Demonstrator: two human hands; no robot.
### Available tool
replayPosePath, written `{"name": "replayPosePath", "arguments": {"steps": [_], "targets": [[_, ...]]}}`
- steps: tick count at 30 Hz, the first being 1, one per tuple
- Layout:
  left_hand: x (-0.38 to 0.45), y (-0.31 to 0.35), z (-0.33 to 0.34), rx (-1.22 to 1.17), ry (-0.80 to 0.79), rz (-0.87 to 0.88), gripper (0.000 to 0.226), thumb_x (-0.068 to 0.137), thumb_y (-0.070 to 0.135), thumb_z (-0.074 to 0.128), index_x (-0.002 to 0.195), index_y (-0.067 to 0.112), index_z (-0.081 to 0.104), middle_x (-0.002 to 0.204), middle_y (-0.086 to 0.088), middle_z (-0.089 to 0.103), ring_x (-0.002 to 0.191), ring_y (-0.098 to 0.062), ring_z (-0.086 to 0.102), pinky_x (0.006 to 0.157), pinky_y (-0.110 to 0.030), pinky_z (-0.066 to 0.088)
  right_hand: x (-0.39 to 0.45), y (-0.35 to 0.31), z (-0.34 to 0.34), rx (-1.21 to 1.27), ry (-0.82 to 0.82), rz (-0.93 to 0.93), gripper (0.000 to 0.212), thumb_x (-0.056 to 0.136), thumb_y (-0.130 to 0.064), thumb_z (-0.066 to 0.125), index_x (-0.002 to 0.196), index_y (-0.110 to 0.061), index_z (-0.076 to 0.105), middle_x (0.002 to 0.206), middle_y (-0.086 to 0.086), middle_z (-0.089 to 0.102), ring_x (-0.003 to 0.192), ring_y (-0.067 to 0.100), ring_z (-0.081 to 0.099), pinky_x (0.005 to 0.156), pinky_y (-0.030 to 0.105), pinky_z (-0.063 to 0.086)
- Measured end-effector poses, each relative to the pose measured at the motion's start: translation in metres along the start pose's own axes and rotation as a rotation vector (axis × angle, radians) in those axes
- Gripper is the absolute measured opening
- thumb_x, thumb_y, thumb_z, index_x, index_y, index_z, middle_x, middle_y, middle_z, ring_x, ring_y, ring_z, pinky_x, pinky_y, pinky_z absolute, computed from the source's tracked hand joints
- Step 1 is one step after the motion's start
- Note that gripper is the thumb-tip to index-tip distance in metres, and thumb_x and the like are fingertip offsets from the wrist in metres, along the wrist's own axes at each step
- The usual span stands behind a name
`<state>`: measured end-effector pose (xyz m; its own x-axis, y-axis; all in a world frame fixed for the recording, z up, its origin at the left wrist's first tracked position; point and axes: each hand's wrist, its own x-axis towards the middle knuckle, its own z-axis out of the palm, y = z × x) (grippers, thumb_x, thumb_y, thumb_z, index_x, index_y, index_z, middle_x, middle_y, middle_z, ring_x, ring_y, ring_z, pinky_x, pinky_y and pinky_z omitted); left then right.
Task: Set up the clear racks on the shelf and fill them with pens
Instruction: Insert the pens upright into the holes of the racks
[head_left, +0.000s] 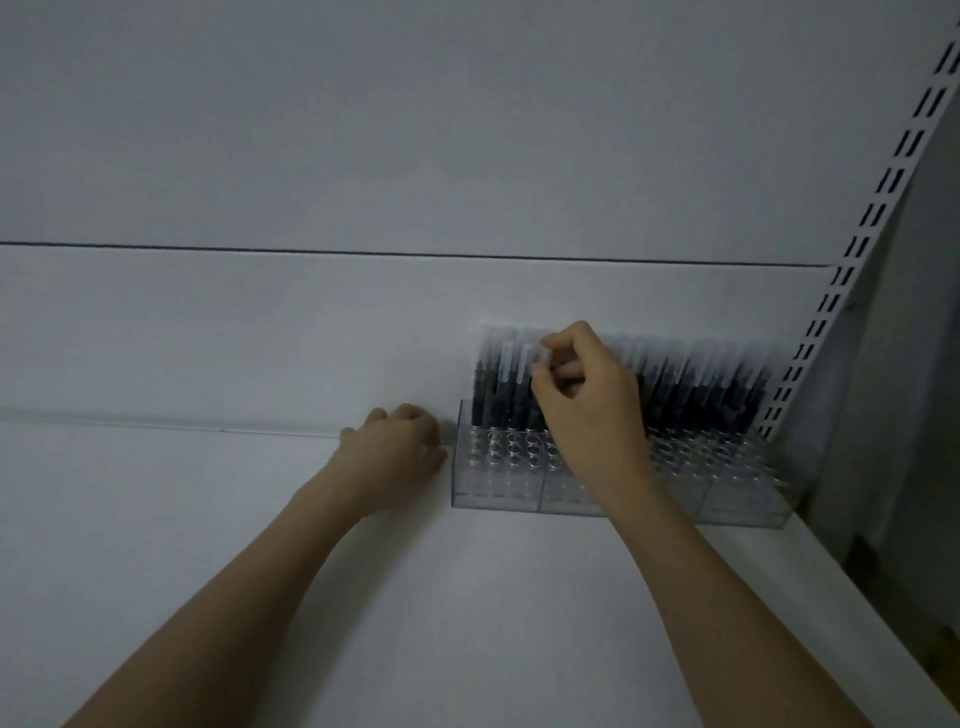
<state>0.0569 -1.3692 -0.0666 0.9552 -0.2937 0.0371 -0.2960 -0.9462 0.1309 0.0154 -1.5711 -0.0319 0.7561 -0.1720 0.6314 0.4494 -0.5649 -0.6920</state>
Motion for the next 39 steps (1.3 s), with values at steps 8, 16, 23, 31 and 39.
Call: {"name": "replayPosePath", "arguments": {"steps": [8, 16, 23, 31, 39], "targets": [[-0.011, 0.017, -0.015, -0.099, -0.110, -0.117, 0.044, 0.095, 0.041, 0.053, 0.136, 0.022, 0.051, 0.136, -0.006, 0.048, 0.124, -0.031, 0.047, 0.101, -0.044, 0.044, -0.004, -0.011, 0.001, -0.042, 0.114, -0.180, 0.024, 0.090, -0.011, 0.066, 0.114, -0.012, 0.064, 0.110, 0.001, 0.055, 0.097, 0.011, 0.052, 0.085, 0.010, 0.040], [-0.095, -0.021, -0.042, -0.095, 0.103, -0.313, 0.050, 0.098, 0.049, 0.047, 0.142, 0.026, 0.047, 0.144, 0.000, 0.052, 0.127, -0.022, 0.051, 0.106, -0.041, 0.042, -0.008, -0.089, 0.051, 0.025, -0.520, -0.192, 0.029, 0.099, -0.032, 0.052, 0.124, -0.022, 0.062, 0.122, -0.010, 0.061, 0.112, 0.009, 0.052, 0.096, 0.027, 0.044], [-0.199, -0.135, -0.064, -0.099, 0.131, -0.607, 0.051, 0.099, 0.053, 0.044, 0.143, 0.027, 0.045, 0.146, -0.001, 0.049, 0.130, -0.023, 0.047, 0.106, -0.039, 0.041, -0.040, -0.180, 0.153, -0.080, -0.931, -0.237, 0.041, 0.100, -0.042, 0.050, 0.136, -0.023, 0.054, 0.139, -0.002, 0.057, 0.124, 0.018, 0.053, 0.102, 0.034, 0.044], [-0.327, -0.273, -0.072, -0.118, 0.290, -0.666, 0.043, 0.098, 0.047, 0.049, 0.136, 0.028, 0.052, 0.136, 0.001, 0.055, 0.120, -0.021, 0.052, 0.098, -0.039, 0.047, -0.096, -0.277, 0.296, -0.130, -1.066, -0.317, 0.042, 0.100, -0.043, 0.050, 0.136, -0.021, 0.054, 0.139, 0.002, 0.055, 0.121, 0.021, 0.054, 0.101, 0.038, 0.045], [-0.377, -0.408, -0.089, -0.228, 0.379, -0.650, 0.032, 0.097, 0.022, 0.056, 0.128, 0.023, 0.059, 0.128, -0.001, 0.060, 0.116, -0.022, 0.055, 0.097, -0.039, 0.048, -0.118, -0.305, 0.403, -0.279, -1.030, -0.172, 0.048, 0.102, -0.038, 0.046, 0.144, -0.016, 0.044, 0.146, 0.007, 0.044, 0.131, 0.025, 0.044, 0.106, 0.039, 0.040]]}}
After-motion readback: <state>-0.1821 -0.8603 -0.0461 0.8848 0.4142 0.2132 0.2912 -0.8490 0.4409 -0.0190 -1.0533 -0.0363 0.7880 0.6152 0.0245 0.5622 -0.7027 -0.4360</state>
